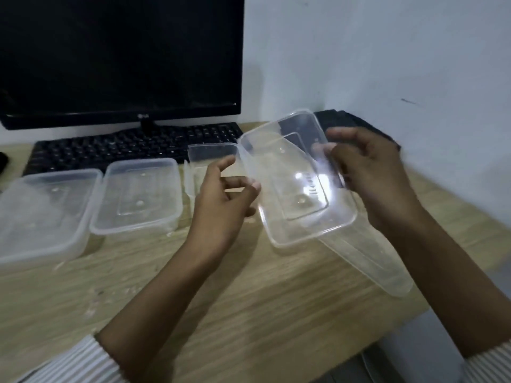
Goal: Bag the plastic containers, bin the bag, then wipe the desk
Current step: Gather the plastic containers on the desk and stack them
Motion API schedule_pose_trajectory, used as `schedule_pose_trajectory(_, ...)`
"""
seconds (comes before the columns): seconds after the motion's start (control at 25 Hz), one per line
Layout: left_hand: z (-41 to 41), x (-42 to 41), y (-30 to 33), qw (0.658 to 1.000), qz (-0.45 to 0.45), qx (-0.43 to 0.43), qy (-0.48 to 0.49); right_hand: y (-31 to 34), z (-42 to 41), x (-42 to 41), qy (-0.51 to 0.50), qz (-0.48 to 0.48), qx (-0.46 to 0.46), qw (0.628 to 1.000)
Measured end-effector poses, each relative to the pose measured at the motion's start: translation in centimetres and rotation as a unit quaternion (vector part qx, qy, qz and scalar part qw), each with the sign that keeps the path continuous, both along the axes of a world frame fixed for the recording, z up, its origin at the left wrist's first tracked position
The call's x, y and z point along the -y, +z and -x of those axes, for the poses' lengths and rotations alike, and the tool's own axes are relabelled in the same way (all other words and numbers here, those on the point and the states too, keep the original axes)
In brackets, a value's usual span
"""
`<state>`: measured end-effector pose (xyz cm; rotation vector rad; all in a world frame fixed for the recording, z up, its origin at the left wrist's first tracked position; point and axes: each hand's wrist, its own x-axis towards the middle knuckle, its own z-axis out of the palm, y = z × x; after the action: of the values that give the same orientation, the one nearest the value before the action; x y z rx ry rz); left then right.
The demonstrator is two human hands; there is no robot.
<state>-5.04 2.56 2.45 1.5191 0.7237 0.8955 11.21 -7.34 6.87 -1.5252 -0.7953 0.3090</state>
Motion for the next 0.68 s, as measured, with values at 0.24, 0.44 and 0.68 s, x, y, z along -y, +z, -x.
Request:
schedule_pose_trajectory(0.24,2.9,-5.4,0.7,0.993,-0.081,-0.059,0.062,-1.2,-0.4,-7.7,0.076,0.11,0.046,0.99)
schedule_pose_trajectory(0.44,3.5,-8.7,0.5,0.984,-0.095,-0.126,0.08,-1.5,-1.4,-14.0,0.085,0.202,0.136,0.966)
schedule_pose_trajectory(0.68,3.5,-10.5,0.0,0.959,-0.176,-0.211,0.076,-2.7,-1.7,-17.8,0.083,0.248,0.219,0.94)
